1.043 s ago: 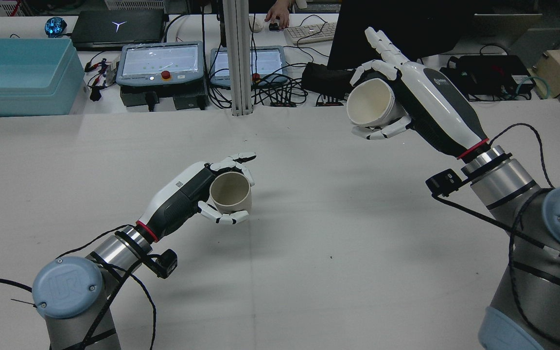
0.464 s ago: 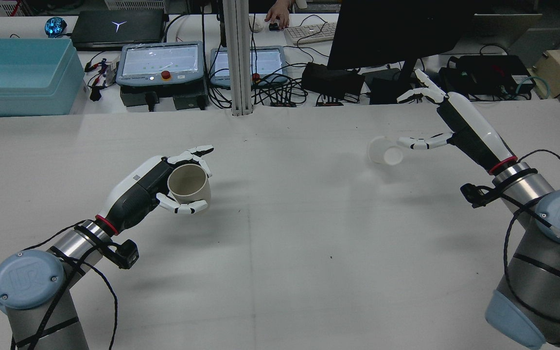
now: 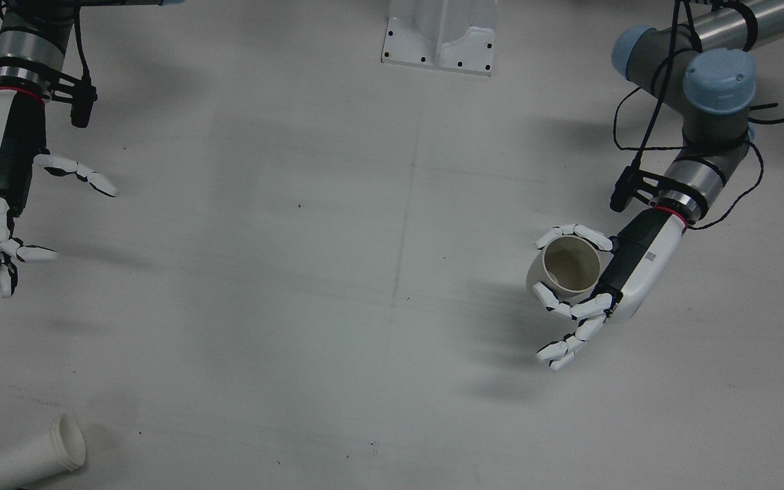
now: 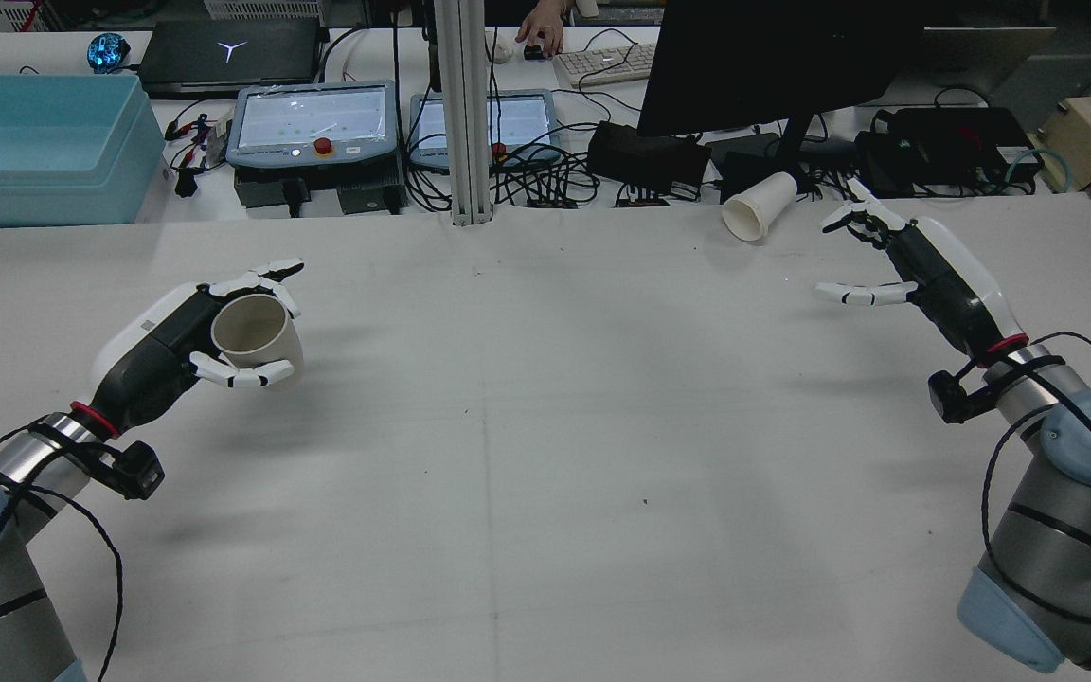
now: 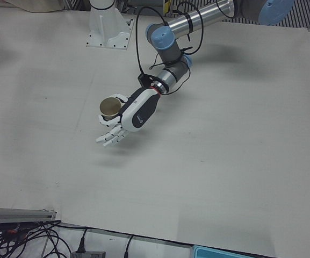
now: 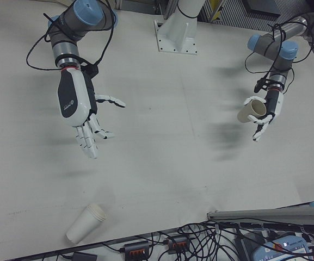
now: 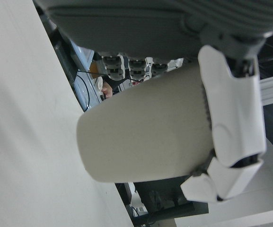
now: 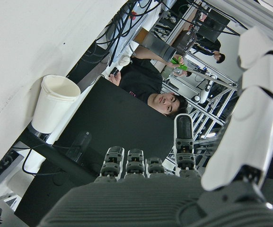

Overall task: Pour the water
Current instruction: 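Lower the white cup to the table and open the right hand, then carry the beige cup back toward its start spot with the left hand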

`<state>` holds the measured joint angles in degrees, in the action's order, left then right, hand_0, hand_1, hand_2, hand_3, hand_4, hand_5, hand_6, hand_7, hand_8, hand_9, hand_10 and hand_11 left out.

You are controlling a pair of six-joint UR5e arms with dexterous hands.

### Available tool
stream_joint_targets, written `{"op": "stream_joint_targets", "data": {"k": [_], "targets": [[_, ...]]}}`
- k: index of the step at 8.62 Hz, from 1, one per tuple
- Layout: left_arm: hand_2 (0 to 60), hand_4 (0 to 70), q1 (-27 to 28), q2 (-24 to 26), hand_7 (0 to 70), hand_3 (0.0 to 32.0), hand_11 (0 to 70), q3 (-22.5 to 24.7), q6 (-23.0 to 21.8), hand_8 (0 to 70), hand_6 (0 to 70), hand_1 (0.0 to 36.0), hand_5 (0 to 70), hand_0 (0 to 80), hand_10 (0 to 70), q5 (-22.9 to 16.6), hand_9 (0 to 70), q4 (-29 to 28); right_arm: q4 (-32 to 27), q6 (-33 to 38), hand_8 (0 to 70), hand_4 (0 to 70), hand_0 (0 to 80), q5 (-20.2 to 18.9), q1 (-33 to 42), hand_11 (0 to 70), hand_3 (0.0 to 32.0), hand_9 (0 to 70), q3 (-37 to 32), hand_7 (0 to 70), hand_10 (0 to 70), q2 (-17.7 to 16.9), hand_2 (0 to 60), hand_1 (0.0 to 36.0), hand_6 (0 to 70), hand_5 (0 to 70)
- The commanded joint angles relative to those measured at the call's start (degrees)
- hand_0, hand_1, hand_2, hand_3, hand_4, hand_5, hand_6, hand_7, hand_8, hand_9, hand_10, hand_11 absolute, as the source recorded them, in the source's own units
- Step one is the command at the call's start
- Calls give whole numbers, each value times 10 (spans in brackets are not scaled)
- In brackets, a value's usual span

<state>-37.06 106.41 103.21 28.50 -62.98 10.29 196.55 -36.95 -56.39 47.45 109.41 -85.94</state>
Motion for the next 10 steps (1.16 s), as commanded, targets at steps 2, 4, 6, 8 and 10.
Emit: {"op": "stream_joint_targets", "data": {"k": [2,4,6,8,10], "targets": [[451,388,-66,-110,175,0,93,-87,-48,61,79,253,566,541,52,0,93,-114,-10,54,62,112,478,1,5,119,0,112,11,84,72,-4,181,159,46,449],[444,394,-73,-118,177,0,95,-186,-82,64,84,247,571,539,54,0,96,-195,-10,55,57,107,480,0,7,106,0,105,12,91,63,-7,187,166,49,471],[446,404,-85,-124,181,0,97,-224,-87,73,87,238,576,530,56,2,103,-228,-10,55,51,102,482,0,7,98,0,97,16,89,57,-6,185,166,48,475],[442,393,-124,-132,178,0,99,-274,-84,73,86,236,567,527,57,1,104,-282,-9,55,50,106,484,-1,7,94,0,96,23,95,54,-5,187,169,52,488],[438,395,-122,-140,180,0,100,-274,-83,75,87,233,566,526,58,1,106,-288,-8,55,49,108,486,-1,10,91,0,95,25,101,52,-2,187,172,55,494]]}}
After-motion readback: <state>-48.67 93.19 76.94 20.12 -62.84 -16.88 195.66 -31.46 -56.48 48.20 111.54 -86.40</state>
